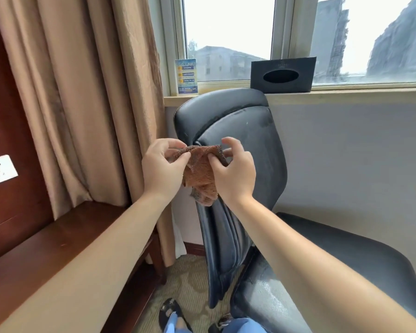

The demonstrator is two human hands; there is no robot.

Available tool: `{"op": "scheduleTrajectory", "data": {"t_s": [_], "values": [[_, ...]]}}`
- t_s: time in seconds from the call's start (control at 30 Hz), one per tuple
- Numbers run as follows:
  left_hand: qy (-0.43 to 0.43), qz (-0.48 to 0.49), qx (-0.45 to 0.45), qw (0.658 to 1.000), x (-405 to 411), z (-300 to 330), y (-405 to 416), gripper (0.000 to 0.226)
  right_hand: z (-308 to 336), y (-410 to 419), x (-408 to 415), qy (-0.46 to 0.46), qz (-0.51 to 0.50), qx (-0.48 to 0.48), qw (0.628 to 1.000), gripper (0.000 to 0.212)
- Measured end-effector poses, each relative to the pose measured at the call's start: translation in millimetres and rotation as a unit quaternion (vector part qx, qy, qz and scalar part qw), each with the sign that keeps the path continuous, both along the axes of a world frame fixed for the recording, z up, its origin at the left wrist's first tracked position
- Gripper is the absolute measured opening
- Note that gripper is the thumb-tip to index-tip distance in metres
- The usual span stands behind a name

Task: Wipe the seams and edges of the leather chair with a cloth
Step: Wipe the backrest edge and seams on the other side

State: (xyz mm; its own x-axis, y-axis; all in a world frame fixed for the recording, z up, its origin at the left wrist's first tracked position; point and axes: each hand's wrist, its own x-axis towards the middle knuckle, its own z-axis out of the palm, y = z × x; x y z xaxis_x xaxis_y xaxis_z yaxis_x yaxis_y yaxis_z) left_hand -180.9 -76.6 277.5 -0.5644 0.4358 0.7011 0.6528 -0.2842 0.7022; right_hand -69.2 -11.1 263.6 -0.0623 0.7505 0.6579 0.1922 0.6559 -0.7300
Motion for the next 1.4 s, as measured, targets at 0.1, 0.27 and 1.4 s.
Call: {"op": "scheduleTrajectory", "data": {"t_s": [0.1,0.27,1.4], "values": [[0.027,0.019,0.053,0.998,-5.8,13.8,13.7,0.026,22.7,13.7,-9.0,0.022,-0.024,0.060,0.998,0.030],[0.081,0.077,0.066,0.992,-16.0,11.0,30.5,0.011,15.7,33.3,-30.6,-0.068,-0.032,0.173,0.982,0.027],[-0.012,0.084,0.038,0.996,-10.8,-6.9,30.4,0.015,0.2,41.2,-30.8,-0.078,0.000,0.231,0.970,0.032]]}}
